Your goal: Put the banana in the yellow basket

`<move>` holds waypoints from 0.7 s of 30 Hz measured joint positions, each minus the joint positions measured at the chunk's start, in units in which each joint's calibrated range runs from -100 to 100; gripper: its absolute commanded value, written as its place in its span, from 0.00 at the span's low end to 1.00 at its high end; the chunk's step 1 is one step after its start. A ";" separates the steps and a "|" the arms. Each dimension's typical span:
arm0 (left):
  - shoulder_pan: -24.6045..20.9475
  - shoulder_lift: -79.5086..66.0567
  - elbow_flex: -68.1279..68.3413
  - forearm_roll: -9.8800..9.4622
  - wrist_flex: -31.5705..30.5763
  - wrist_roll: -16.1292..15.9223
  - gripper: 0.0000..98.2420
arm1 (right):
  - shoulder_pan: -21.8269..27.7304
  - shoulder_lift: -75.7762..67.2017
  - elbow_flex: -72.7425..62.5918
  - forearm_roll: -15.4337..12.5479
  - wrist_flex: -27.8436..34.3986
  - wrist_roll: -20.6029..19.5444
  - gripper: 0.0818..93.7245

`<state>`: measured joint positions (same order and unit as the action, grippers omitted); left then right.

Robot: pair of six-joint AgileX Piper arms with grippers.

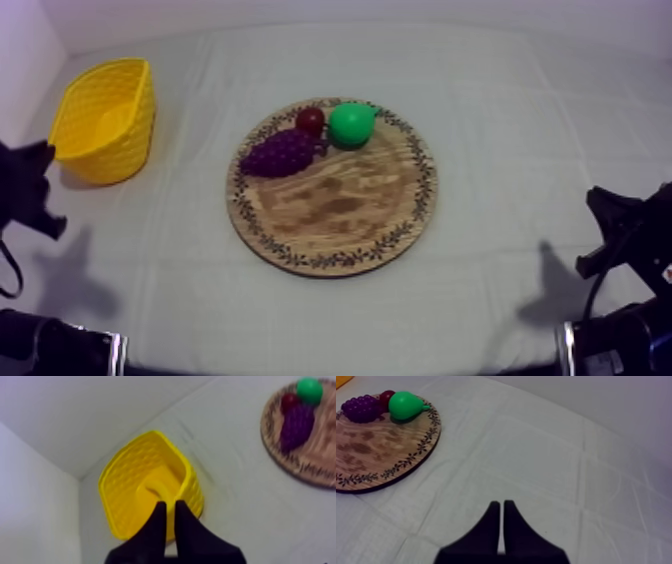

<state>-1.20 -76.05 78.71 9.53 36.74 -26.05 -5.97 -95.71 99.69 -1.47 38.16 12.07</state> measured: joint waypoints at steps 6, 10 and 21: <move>2.33 -10.34 12.66 -11.19 1.56 2.73 0.00 | 0.00 0.00 0.00 0.00 0.00 0.00 0.00; 4.67 -15.29 17.36 -14.50 2.38 8.36 0.00 | 0.00 0.00 0.00 0.00 0.00 0.00 0.00; 5.61 -23.78 20.99 -12.00 -4.84 30.41 0.00 | -0.12 0.00 0.00 0.00 -0.09 0.03 0.00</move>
<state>4.40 -99.83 99.70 -2.47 31.90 4.36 -6.08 -95.71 99.69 -1.47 38.07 12.11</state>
